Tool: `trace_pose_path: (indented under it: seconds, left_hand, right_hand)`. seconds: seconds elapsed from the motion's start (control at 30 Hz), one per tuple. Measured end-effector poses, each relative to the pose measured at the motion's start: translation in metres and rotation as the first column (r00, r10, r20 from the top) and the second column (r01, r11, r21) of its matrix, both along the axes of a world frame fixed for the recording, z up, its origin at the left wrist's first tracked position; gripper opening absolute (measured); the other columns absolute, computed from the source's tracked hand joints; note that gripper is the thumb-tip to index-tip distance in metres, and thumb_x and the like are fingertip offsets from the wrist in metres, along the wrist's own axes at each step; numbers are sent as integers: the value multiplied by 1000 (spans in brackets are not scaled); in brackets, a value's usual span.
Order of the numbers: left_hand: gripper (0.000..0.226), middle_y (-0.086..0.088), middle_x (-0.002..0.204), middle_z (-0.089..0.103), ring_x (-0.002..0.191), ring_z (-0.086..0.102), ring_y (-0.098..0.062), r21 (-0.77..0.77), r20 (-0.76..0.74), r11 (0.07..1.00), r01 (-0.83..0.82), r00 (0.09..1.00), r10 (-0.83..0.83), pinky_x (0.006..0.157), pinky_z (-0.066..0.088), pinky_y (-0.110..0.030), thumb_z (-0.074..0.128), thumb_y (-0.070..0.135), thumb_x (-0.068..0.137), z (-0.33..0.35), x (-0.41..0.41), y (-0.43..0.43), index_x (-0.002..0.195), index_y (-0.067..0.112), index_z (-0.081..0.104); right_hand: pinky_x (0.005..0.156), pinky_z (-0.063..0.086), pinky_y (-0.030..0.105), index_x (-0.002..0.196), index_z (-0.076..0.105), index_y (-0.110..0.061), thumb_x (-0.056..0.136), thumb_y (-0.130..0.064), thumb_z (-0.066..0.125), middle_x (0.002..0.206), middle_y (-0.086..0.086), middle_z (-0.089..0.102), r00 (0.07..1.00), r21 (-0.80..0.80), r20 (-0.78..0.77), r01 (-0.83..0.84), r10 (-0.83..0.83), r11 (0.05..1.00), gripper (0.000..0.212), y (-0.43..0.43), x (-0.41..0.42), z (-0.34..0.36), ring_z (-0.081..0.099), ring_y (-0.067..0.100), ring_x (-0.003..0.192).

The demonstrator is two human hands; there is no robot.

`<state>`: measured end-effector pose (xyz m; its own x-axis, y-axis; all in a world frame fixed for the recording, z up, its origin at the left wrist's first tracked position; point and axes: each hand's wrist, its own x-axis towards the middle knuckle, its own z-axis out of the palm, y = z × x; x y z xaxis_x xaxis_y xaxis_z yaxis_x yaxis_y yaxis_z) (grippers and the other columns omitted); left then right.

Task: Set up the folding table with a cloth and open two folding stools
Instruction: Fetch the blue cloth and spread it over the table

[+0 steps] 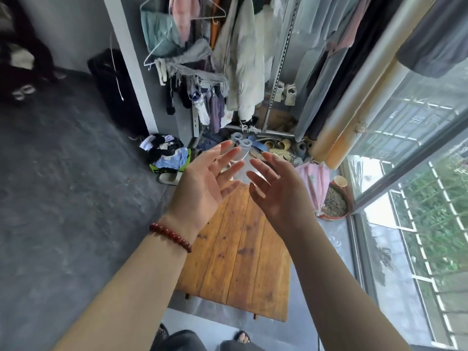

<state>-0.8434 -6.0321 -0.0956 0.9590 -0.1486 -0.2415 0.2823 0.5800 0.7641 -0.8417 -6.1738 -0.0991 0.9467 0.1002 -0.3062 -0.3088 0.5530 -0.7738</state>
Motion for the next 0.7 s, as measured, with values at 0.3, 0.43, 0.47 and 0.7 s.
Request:
trace_pose_path:
  seconds: [0.3,0.43,0.47,0.7]
  left_hand:
    - [28,5,107,68,104,63,-16,-31,55,996,-83,995,85,99,41,-39,55,34,78,7,-19,-21,103,24,63]
    - [29,5,108,68,102,64,-15,11,71,995,-104,992,103,95,44,-38,54,35,77,5,-28,-12,102,25,64]
    - [30,5,107,68,101,65,-15,16,70,993,-115,991,114,94,45,-37,54,35,76,5,-31,-8,102,25,64]
    - [27,4,108,68,100,65,-13,30,49,972,-235,971,233,98,42,-38,59,32,78,12,-53,36,103,24,64]
  right_hand:
    - [78,41,29,95,63,-22,93,-26,48,92,-2,69,995,-14,25,-95,96,995,16,-34,-8,13,61,15,85]
    - [80,38,31,95,64,-20,93,-24,47,89,-1,69,989,-12,38,-146,146,989,18,-30,-11,15,59,17,86]
    - [81,38,32,94,65,-20,93,-24,47,89,-1,69,985,-17,47,-163,163,987,19,-26,-11,16,59,17,86]
    - [77,39,31,84,70,-27,89,-27,52,90,-3,70,949,-88,113,-286,295,954,18,29,-15,15,63,12,81]
